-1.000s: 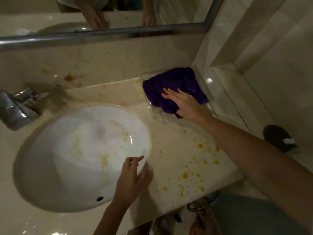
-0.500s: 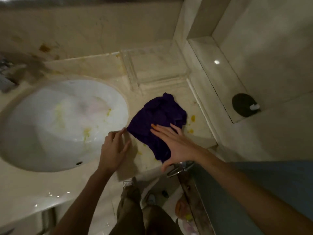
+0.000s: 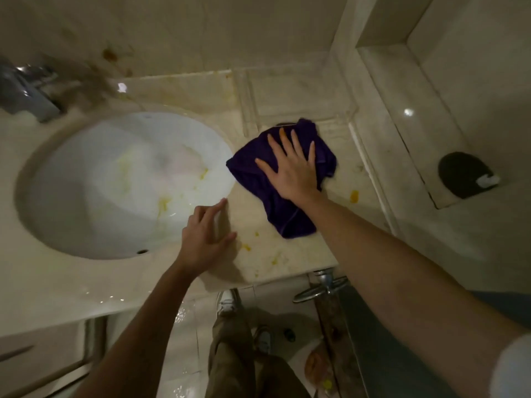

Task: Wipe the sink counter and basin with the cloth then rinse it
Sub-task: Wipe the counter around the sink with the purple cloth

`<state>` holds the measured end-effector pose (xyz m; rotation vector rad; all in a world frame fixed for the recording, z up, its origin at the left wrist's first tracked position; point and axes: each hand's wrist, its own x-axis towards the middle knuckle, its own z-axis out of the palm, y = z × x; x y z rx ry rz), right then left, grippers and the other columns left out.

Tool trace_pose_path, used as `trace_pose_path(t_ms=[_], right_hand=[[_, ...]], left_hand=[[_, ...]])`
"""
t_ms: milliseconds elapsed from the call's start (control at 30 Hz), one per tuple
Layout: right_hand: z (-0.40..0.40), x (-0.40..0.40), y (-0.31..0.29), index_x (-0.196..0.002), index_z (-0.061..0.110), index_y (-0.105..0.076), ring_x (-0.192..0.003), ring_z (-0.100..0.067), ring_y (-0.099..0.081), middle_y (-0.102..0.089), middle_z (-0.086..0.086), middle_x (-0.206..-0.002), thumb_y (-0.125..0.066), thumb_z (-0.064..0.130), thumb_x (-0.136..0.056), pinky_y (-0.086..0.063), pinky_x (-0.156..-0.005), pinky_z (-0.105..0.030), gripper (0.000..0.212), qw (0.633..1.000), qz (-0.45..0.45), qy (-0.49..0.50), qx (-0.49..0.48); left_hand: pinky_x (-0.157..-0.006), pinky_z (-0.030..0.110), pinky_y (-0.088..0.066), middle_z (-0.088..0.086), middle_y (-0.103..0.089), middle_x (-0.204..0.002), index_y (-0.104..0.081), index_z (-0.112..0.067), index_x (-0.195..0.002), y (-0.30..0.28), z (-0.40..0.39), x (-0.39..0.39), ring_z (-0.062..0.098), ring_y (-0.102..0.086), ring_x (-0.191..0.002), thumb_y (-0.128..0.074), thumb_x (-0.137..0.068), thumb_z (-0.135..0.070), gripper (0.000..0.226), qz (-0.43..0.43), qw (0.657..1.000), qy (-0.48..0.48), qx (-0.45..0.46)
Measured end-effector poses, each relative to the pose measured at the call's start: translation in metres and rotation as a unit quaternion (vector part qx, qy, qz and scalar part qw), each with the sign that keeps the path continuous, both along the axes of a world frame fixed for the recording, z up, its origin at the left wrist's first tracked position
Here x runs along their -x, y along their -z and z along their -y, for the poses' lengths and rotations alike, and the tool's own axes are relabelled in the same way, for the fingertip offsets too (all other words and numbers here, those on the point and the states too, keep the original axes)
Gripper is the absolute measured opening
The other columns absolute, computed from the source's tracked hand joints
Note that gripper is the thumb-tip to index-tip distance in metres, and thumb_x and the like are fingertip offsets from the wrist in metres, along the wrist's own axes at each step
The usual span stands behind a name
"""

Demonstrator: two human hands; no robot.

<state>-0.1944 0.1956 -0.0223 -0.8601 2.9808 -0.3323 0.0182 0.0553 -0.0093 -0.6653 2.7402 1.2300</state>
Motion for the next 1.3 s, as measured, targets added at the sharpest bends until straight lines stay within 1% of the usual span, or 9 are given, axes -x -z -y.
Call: trace_pose_path(t_ms=[200,400,567,700,800,933,1067,1200,1300], right_hand=[[-0.005,-0.025,0.002,-0.157,0.029,-0.027,-0.155,-0.028,-0.014,-0.026,-0.002,-0.165,-0.02,0.086,-0.084,-0.008,-0.116,-0.072,0.093,0.999,-0.012,-0.017,-0.028],[-0.091,-0.092,0.0,-0.159,0.033,-0.019,-0.156,-0.022,-0.01,-0.017,0.001,-0.168,-0.026,0.086,-0.085,-0.007,-0.121,-0.064,0.092,0.995,-0.004,-0.078,-0.06],[-0.154,-0.029,-0.007,-0.159,0.032,-0.016,-0.156,-0.022,-0.01,-0.013,-0.002,-0.169,-0.019,0.08,-0.091,-0.005,-0.125,-0.051,0.083,0.997,0.014,-0.03,-0.076],[-0.131,0.027,-0.004,-0.159,0.027,-0.023,-0.153,-0.026,-0.019,-0.022,-0.009,-0.166,-0.021,0.074,-0.095,-0.012,-0.125,-0.044,0.079,0.997,-0.016,-0.008,-0.07],[-0.107,0.047,-0.006,-0.159,0.027,-0.022,-0.153,-0.027,-0.019,-0.023,-0.009,-0.166,-0.02,0.075,-0.094,-0.012,-0.125,-0.046,0.08,0.997,-0.007,0.013,-0.071],[-0.119,-0.002,-0.008,-0.159,0.029,-0.022,-0.155,-0.026,-0.014,-0.021,-0.004,-0.167,-0.026,0.078,-0.092,-0.009,-0.125,-0.051,0.083,0.999,0.011,0.008,-0.041],[-0.166,-0.078,-0.008,-0.159,0.032,-0.019,-0.155,-0.025,-0.012,-0.018,-0.003,-0.168,-0.024,0.079,-0.091,-0.009,-0.124,-0.053,0.083,0.998,0.02,0.007,-0.056],[-0.169,-0.103,-0.005,-0.16,0.029,-0.016,-0.155,-0.027,-0.01,-0.017,-0.003,-0.168,-0.013,0.081,-0.091,-0.01,-0.124,-0.056,0.087,0.995,0.012,0.029,-0.095],[-0.128,-0.119,-0.005,-0.16,0.027,-0.014,-0.155,-0.029,-0.008,-0.015,-0.004,-0.168,-0.011,0.082,-0.09,-0.011,-0.123,-0.059,0.089,0.995,0.005,0.043,-0.095]], left_hand=[[-0.103,0.047,-0.036,0.007,-0.042,-0.128,-0.037,-0.027,-0.148,0.0,0.001,-0.001,0.028,-0.042,-0.12,-0.059,-0.072,-0.046,0.082,0.014,1.0,-0.002,0.0],[-0.116,0.039,-0.028,-0.005,-0.04,-0.125,-0.043,-0.037,-0.144,-0.004,0.013,-0.004,0.021,-0.037,-0.128,-0.062,-0.082,-0.038,0.066,0.035,0.982,-0.03,-0.182],[-0.116,0.032,-0.022,-0.006,-0.04,-0.125,-0.043,-0.037,-0.144,-0.005,0.01,-0.003,0.017,-0.036,-0.127,-0.065,-0.09,-0.034,0.059,0.025,0.983,-0.034,-0.179],[-0.107,0.022,-0.019,-0.006,-0.039,-0.125,-0.042,-0.033,-0.146,-0.002,0.006,-0.003,0.011,-0.034,-0.121,-0.063,-0.092,-0.032,0.058,-0.002,0.995,-0.02,-0.099],[-0.112,0.025,-0.024,-0.007,-0.04,-0.123,-0.045,-0.034,-0.144,0.003,0.011,-0.004,0.012,-0.039,-0.122,-0.063,-0.091,-0.036,0.056,0.0,0.991,-0.026,-0.13],[-0.116,0.034,-0.028,-0.007,-0.041,-0.12,-0.049,-0.03,-0.141,0.003,0.013,-0.003,0.015,-0.043,-0.125,-0.059,-0.095,-0.031,0.048,-0.004,0.983,-0.048,-0.18],[-0.112,0.028,-0.03,0.0,-0.041,-0.125,-0.05,-0.017,-0.141,-0.009,0.014,-0.001,0.016,-0.043,-0.128,-0.051,-0.1,-0.024,0.041,0.002,0.977,-0.049,-0.209],[-0.114,0.033,-0.03,0.002,-0.045,-0.136,-0.055,-0.021,-0.136,-0.017,0.022,-0.002,0.013,-0.044,-0.128,-0.047,-0.101,-0.036,0.039,0.03,0.972,-0.031,-0.232],[-0.107,0.035,-0.037,-0.003,-0.057,-0.126,-0.064,-0.025,-0.119,-0.028,0.036,-0.003,0.011,-0.053,-0.115,-0.043,-0.095,-0.058,0.046,0.05,0.972,0.002,-0.232]])
